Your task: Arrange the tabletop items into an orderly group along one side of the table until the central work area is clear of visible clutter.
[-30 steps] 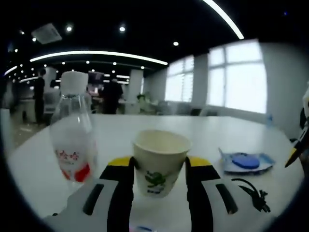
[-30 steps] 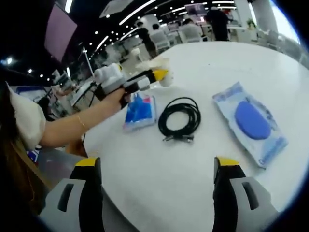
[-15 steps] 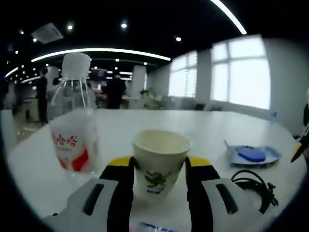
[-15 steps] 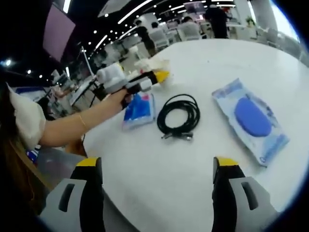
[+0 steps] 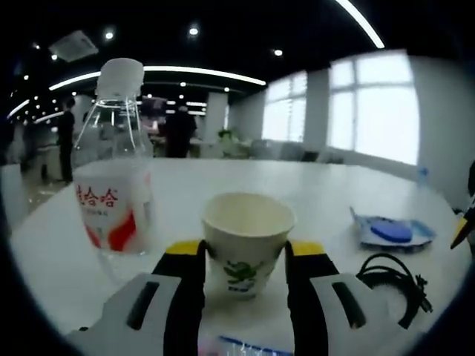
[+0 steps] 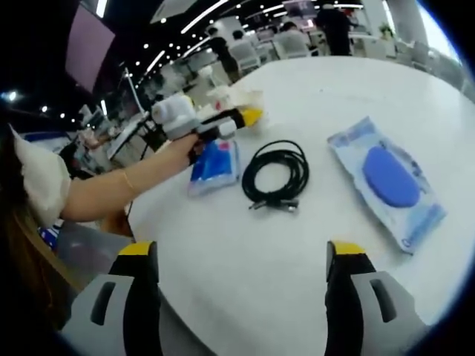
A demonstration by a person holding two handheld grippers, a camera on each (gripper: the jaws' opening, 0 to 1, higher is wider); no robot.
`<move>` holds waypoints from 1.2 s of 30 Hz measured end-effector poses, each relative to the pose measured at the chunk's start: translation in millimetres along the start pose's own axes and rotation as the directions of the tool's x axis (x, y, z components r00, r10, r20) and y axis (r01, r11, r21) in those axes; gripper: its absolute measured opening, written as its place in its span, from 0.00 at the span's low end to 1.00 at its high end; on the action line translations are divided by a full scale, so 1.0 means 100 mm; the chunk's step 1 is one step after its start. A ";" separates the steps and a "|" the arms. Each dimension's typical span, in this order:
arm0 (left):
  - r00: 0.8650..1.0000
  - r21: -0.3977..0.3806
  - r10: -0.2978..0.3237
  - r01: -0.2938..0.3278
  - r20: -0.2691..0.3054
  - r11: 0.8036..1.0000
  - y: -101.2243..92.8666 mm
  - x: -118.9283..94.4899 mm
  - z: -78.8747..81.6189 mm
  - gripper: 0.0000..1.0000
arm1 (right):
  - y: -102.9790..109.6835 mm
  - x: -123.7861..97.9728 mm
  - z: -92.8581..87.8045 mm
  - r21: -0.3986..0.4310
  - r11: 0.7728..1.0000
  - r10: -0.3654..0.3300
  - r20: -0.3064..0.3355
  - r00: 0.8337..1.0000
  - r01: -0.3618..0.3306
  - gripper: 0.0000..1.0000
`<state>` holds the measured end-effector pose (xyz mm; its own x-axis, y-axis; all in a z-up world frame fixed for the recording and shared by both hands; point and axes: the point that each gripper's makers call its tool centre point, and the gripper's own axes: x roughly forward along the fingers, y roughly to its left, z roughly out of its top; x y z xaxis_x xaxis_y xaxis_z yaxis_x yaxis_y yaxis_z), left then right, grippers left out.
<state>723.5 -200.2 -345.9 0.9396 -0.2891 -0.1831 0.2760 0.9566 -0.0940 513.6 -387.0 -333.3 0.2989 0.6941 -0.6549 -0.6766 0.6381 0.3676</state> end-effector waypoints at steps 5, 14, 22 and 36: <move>1.000 -0.014 -0.008 0.008 0.018 1.000 0.00 0.01 0.11 0.53 | 0.03 0.00 0.00 0.006 1.000 0.012 0.000 1.000 -0.012 0.94; 1.000 -0.001 -0.013 0.013 -0.018 1.000 -0.07 -0.09 0.12 0.63 | 0.02 -0.04 0.08 0.003 1.000 0.002 0.039 0.999 -0.002 0.99; 0.995 0.022 -0.087 0.088 -0.057 0.996 -0.20 -0.21 0.16 0.72 | 0.05 -0.09 0.17 -0.009 1.000 0.002 0.075 0.997 -0.001 0.99; 0.982 0.058 -0.151 0.159 -0.113 0.986 -0.36 -0.51 0.20 0.99 | 0.09 -0.15 0.27 -0.010 1.000 0.012 0.123 0.992 -0.011 1.00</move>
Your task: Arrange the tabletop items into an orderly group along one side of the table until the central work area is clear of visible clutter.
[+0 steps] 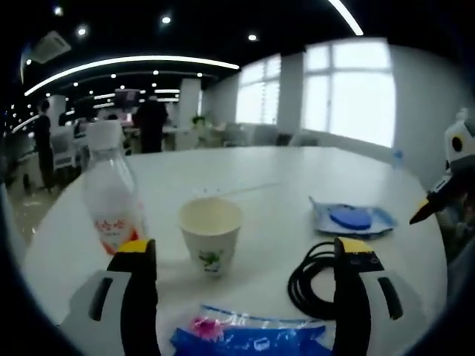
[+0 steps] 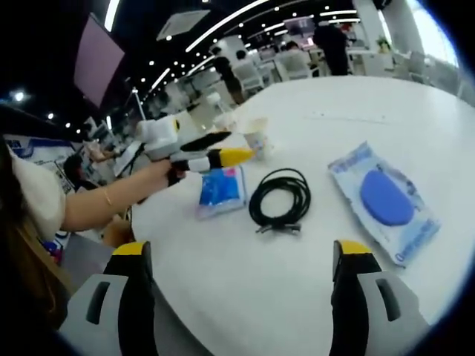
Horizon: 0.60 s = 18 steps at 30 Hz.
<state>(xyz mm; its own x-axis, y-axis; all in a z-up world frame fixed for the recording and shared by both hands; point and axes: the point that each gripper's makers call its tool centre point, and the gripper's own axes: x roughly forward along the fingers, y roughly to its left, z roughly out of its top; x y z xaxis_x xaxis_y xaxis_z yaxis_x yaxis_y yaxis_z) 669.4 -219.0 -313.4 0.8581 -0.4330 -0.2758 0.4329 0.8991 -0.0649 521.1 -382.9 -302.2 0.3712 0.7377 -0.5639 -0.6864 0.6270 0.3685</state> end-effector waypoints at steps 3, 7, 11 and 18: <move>1.000 0.056 -0.009 0.010 -0.006 0.998 -0.09 -0.07 0.03 0.99 | 0.00 -0.02 0.02 -0.001 1.000 -0.004 0.008 1.000 0.004 1.00; 0.999 0.062 -0.033 0.033 -0.002 0.998 -0.20 -0.12 0.07 0.99 | -0.01 -0.05 0.05 -0.008 1.000 -0.013 0.020 1.000 0.013 1.00; 0.999 0.078 -0.052 0.052 -0.001 0.996 -0.31 -0.14 0.10 0.99 | -0.03 -0.09 0.08 -0.009 1.000 -0.021 0.034 0.999 0.021 1.00; 0.992 0.110 -0.125 0.124 0.000 0.986 -0.57 -0.15 0.15 0.99 | -0.13 -0.22 0.15 -0.016 0.998 -0.061 0.050 0.997 0.062 1.00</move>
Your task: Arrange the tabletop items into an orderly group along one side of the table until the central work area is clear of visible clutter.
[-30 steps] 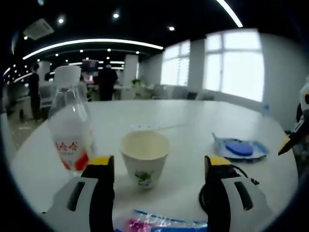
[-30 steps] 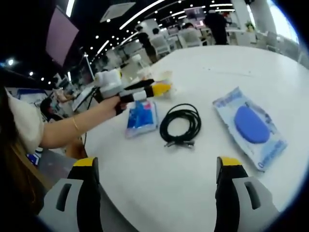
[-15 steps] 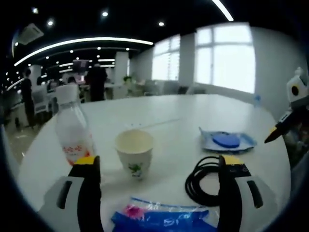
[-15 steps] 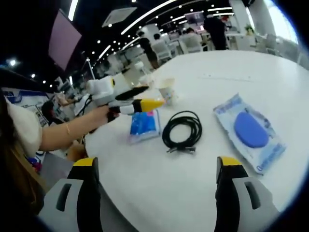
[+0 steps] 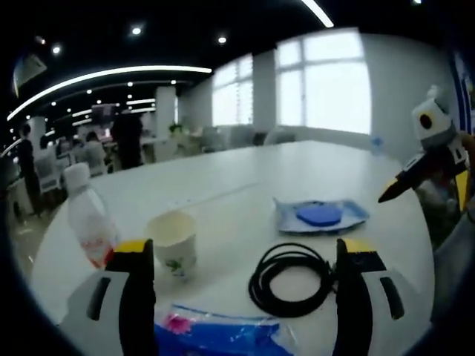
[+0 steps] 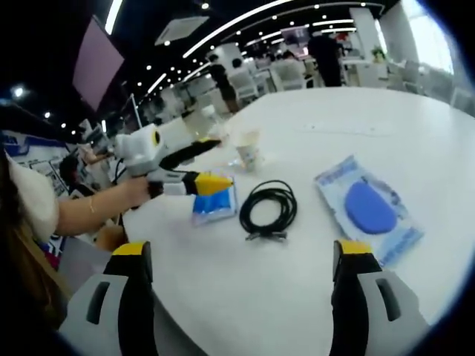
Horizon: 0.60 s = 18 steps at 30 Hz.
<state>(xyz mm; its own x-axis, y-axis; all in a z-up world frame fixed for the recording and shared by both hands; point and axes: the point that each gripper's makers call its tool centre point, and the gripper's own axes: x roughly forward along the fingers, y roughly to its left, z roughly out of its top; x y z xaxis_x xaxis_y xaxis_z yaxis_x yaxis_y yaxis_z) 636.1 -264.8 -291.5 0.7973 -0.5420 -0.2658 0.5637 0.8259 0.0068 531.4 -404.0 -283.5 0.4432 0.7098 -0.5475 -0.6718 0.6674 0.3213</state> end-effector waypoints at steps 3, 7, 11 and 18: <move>1.000 0.009 -0.024 0.024 -0.004 1.000 -0.09 0.02 0.02 0.99 | -0.04 -0.05 0.02 -0.003 1.000 -0.013 0.003 1.000 0.013 1.00; 0.998 0.006 -0.056 0.056 0.002 0.998 -0.19 0.05 0.05 0.99 | -0.10 -0.08 0.02 -0.006 1.000 -0.031 0.001 1.000 0.031 1.00; 0.997 0.013 -0.079 0.079 -0.001 0.997 -0.28 0.12 0.08 0.99 | -0.20 -0.14 0.03 0.012 0.998 -0.057 0.009 0.998 0.057 1.00; 0.992 0.028 -0.125 0.125 0.003 0.992 -0.40 0.27 0.16 0.99 | -0.38 -0.21 0.02 0.064 0.994 -0.093 0.030 0.995 0.091 1.00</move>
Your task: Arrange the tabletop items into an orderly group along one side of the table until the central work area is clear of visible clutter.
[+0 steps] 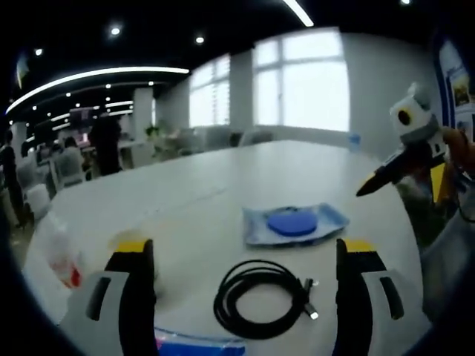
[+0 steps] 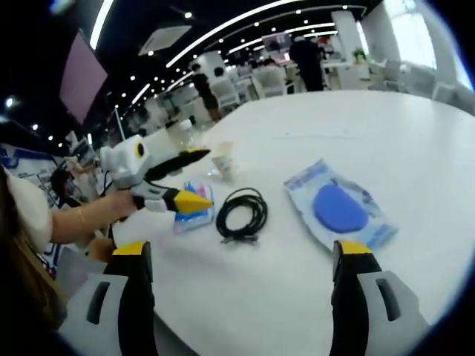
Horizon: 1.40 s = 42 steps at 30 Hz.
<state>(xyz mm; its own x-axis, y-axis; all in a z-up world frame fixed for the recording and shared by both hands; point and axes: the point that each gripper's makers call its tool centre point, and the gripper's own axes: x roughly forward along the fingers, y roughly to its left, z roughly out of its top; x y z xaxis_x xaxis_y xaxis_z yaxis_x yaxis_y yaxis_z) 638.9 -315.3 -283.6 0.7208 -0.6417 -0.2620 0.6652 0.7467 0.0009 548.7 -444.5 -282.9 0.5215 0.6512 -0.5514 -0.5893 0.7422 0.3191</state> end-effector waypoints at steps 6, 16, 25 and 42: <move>0.999 -0.001 -0.036 0.036 -0.002 0.999 -0.06 0.14 0.01 0.99 | -0.22 -0.03 -0.09 0.025 0.998 -0.051 -0.022 0.998 0.051 1.00; 0.998 -0.010 -0.067 0.067 -0.020 0.998 -0.11 0.42 -0.07 0.97 | -0.59 -0.02 -0.15 0.096 0.989 -0.107 -0.023 0.994 0.108 1.00; 0.997 -0.048 -0.069 0.067 -0.047 0.997 -0.03 0.67 -0.19 0.93 | -0.90 0.06 -0.25 0.147 0.973 -0.174 -0.046 0.984 0.179 1.00; 0.996 -0.133 -0.064 0.056 -0.059 0.990 -0.02 1.06 -0.31 0.74 | -1.18 0.15 -0.36 0.259 0.933 -0.247 -0.043 0.968 0.249 0.83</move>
<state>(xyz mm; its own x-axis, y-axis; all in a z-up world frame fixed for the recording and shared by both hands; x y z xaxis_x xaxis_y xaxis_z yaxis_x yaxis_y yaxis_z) 708.2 -379.2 -341.2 0.6637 -0.6768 -0.3184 0.6725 0.7264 -0.1422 603.5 -528.1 -356.8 0.6237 0.4404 -0.6459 -0.2598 0.8960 0.3600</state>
